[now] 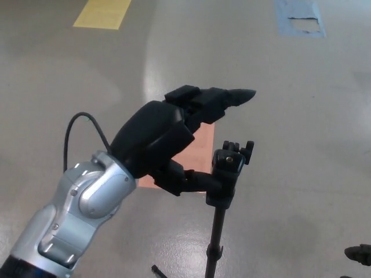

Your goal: The robot uses its left hand to grab the top of a phone stand kept on the floor and rotates it anti-clockwise

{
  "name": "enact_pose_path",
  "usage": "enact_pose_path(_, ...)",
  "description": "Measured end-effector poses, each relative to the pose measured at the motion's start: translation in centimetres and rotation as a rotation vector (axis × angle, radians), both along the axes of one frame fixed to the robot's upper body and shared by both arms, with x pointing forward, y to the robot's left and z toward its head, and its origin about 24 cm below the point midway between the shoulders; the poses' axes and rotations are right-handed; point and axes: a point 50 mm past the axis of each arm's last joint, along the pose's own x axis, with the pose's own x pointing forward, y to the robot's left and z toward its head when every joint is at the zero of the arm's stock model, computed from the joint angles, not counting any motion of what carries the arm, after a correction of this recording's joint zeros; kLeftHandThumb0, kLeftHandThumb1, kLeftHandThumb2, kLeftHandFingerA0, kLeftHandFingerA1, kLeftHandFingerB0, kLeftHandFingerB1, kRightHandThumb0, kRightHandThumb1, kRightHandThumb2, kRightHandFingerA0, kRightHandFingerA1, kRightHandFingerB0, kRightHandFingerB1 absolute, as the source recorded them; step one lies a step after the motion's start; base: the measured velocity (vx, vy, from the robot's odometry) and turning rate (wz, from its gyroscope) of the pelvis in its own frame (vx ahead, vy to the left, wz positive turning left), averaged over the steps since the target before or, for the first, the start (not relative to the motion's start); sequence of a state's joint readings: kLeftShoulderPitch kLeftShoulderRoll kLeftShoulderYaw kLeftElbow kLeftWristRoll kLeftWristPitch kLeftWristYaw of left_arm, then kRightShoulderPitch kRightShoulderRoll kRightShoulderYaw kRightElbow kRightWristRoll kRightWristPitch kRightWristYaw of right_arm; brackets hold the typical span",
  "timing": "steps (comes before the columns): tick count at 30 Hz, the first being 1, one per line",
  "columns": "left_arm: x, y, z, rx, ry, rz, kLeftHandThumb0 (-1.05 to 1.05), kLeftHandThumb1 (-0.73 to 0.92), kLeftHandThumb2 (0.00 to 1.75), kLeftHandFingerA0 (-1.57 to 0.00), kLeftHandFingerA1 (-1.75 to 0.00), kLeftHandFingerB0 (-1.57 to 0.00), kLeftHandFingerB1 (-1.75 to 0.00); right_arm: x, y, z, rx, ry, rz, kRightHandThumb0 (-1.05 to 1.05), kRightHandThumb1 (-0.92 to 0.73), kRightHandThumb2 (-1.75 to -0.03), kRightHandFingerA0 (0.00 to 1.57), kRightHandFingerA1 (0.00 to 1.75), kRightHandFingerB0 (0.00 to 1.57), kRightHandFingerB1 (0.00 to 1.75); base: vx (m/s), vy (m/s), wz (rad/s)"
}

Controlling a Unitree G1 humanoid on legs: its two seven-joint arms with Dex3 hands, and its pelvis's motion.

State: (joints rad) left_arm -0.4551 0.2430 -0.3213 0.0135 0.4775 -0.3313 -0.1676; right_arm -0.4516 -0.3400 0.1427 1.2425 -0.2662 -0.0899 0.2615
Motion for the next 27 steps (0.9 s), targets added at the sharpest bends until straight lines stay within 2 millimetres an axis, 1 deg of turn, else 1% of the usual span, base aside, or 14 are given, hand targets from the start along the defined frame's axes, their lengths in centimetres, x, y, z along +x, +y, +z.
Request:
enact_pose_path(1,0.0,-0.1,0.0,0.004,0.001,0.000,-0.67,0.51,0.56,-0.21,-0.33,-0.04,-0.25,0.0,0.0,0.0,0.000,0.000,0.000,-0.35,-0.79,-0.63,0.44,0.39,0.03,0.25,0.00,0.000,0.00)
enact_pose_path(2,0.0,-0.1,-0.1,0.009,0.002,0.002,-0.69,0.43,0.76,-0.14,-0.42,-0.04,-0.26,0.0,0.0,0.0,0.001,0.000,0.000,-0.35,-0.79,-0.63,0.44,0.39,0.03,0.25,0.00,0.000,0.00)
enact_pose_path(5,0.1,-0.2,-0.2,0.019,0.006,0.008,-0.69,0.43,0.75,-0.15,-0.42,-0.05,-0.26,0.0,0.0,0.0,0.001,0.000,0.001,-0.35,-0.79,-0.63,0.46,0.39,0.03,0.25,0.00,0.000,0.00)
enact_pose_path(6,0.1,-0.2,-0.2,0.025,0.006,0.009,-0.35,0.23,0.85,-0.01,-0.47,-0.01,-0.51,0.0,0.0,0.0,0.001,0.000,0.001,-0.34,-0.77,-0.68,0.45,0.42,0.08,0.16,0.00,0.000,0.00)
enact_pose_path(9,0.2,-0.3,-0.3,0.031,0.008,0.013,-0.35,0.23,0.85,0.00,-0.47,0.00,-0.50,0.0,0.0,0.0,0.001,0.000,0.001,-0.35,-0.79,-0.63,0.47,0.40,0.03,0.25,0.00,0.000,0.00)
enact_pose_path(16,0.5,-0.4,-0.4,0.039,0.020,0.025,-0.35,0.23,0.85,0.00,-0.47,0.00,-0.50,0.1,0.0,0.1,0.000,-0.001,0.002,-0.34,-0.77,-0.68,0.45,0.42,0.08,0.16,0.00,0.000,0.00)
enact_pose_path(17,0.6,-0.3,-0.4,0.041,0.022,0.028,-0.35,0.23,0.85,0.00,-0.47,0.00,-0.50,0.1,0.0,0.1,0.000,-0.002,0.002,-0.35,-0.79,-0.63,0.45,0.39,0.04,0.25,0.00,0.000,0.00)
enact_pose_path(18,0.7,-0.3,-0.4,0.043,0.024,0.031,-0.35,0.23,0.85,0.00,-0.47,0.00,-0.50,0.2,0.0,0.2,0.000,-0.004,0.002,-0.42,-0.65,-0.83,0.39,0.50,0.04,0.24,0.00,0.000,0.00)
enact_pose_path(20,0.8,-0.3,-0.5,0.046,0.026,0.034,-0.35,0.23,0.85,0.00,-0.47,0.00,-0.50,0.3,0.1,0.2,-0.001,-0.006,0.003,-0.42,-0.65,-0.83,0.39,0.50,0.04,0.24,0.00,0.000,0.00)
enact_pose_path(22,0.9,-0.3,-0.5,0.048,0.029,0.037,-0.35,0.23,0.85,0.00,-0.47,0.00,-0.50,0.4,0.1,0.3,-0.004,-0.008,0.006,-0.34,-0.77,-0.68,0.45,0.43,0.09,0.17,0.00,0.000,0.00)
enact_pose_path(23,1.0,-0.3,-0.5,0.048,0.030,0.038,-0.35,0.23,0.85,0.00,-0.47,0.00,-0.50,0.5,0.1,0.3,-0.005,-0.008,0.007,-0.42,-0.64,-0.83,0.38,0.50,0.04,0.24,0.00,0.000,0.00)
enact_pose_path(24,1.0,-0.3,-0.5,0.049,0.033,0.039,-0.35,0.23,0.85,0.00,-0.47,0.00,-0.50,0.5,0.1,0.3,-0.006,-0.007,0.008,-0.42,-0.64,-0.83,0.38,0.50,0.04,0.24,0.00,0.000,0.00)
enact_pose_path(25,1.1,-0.3,-0.6,0.049,0.036,0.040,-0.35,0.24,0.85,0.00,-0.47,0.00,-0.50,0.5,0.1,0.3,-0.006,-0.006,0.009,-0.36,-0.79,-0.63,0.43,0.39,0.04,0.25,0.00,0.000,0.00)
enact_pose_path(27,1.1,-0.3,-0.7,0.050,0.040,0.042,-0.35,0.24,0.85,0.00,-0.47,0.00,-0.50,0.5,0.1,0.3,-0.009,-0.005,0.011,-0.34,-0.76,-0.66,0.39,0.40,0.05,0.20,0.00,0.000,0.00)
